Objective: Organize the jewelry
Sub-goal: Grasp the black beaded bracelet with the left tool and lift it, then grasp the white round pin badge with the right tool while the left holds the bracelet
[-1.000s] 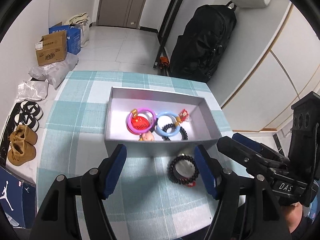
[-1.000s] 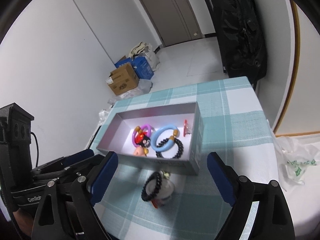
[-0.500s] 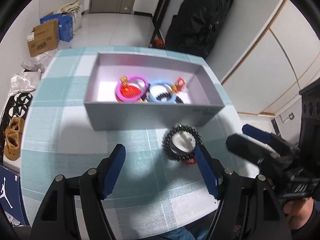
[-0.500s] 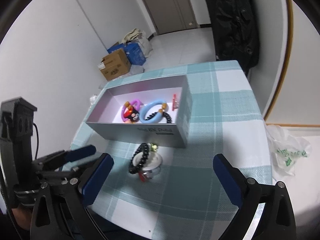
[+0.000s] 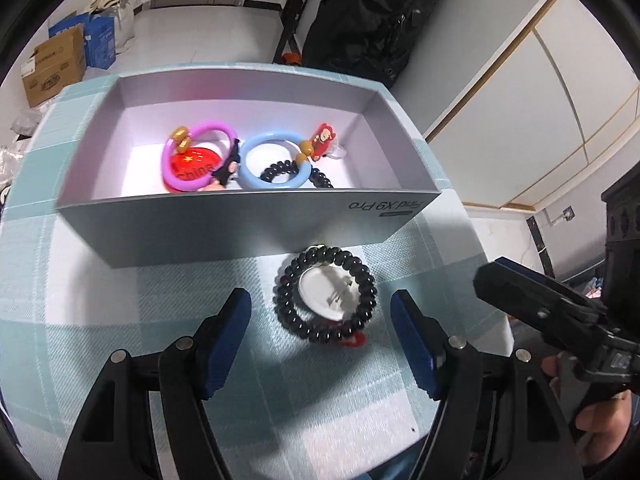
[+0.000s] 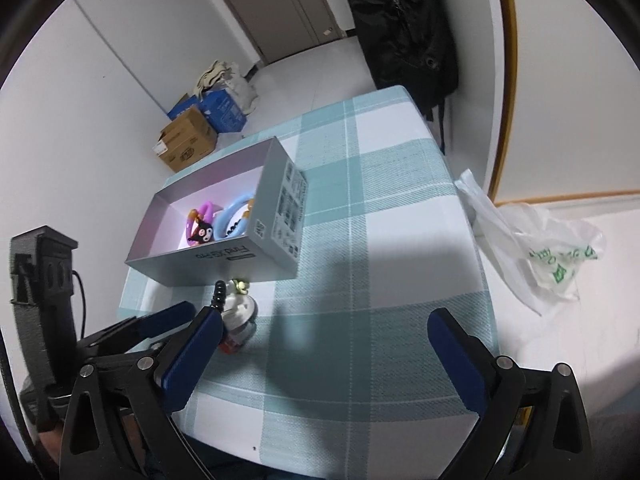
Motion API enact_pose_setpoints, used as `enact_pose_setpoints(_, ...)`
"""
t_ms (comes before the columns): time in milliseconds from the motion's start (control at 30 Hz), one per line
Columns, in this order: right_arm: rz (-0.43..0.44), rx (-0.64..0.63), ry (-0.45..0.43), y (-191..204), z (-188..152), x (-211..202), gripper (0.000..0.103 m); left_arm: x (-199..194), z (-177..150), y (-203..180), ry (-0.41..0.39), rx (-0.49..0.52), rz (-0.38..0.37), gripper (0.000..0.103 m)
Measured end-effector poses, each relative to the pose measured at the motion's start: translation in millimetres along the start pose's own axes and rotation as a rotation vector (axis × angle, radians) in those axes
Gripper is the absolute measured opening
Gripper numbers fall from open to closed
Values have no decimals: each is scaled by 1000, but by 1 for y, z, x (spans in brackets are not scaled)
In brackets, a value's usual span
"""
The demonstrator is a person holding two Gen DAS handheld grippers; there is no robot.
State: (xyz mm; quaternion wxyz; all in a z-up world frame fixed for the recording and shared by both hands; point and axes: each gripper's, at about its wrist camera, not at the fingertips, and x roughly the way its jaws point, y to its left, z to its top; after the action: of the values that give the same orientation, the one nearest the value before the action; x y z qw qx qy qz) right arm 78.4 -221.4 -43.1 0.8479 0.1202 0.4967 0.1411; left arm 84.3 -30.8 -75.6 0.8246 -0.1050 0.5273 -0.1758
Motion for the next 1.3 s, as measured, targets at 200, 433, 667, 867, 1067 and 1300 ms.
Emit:
enact_pose_setpoints(200,1,-14,2,2,0,0,103,-1,-1,-1,5,22,-49,44)
enact_pose_setpoints(433,18,-6,12,2,-1,2,103,-2,-1,2,11,25,-80,34)
enact_pose_setpoints(667,13,-9,21,3,-2,5,103,-7,-1,3,7,26,-86,31)
enact_pose_setpoints(867,4,-18,33,4,-5,9,103,-12,0,2,5,30,-99,17)
enact_pose_setpoints(1067,-10,-23,36,6,-6,13,103,-25,0,13,-21,-2,-115,6)
enact_pose_setpoints(1300,32,-63,51,22,-9,17,103,-30,-3,34,-16,-78,-113,5)
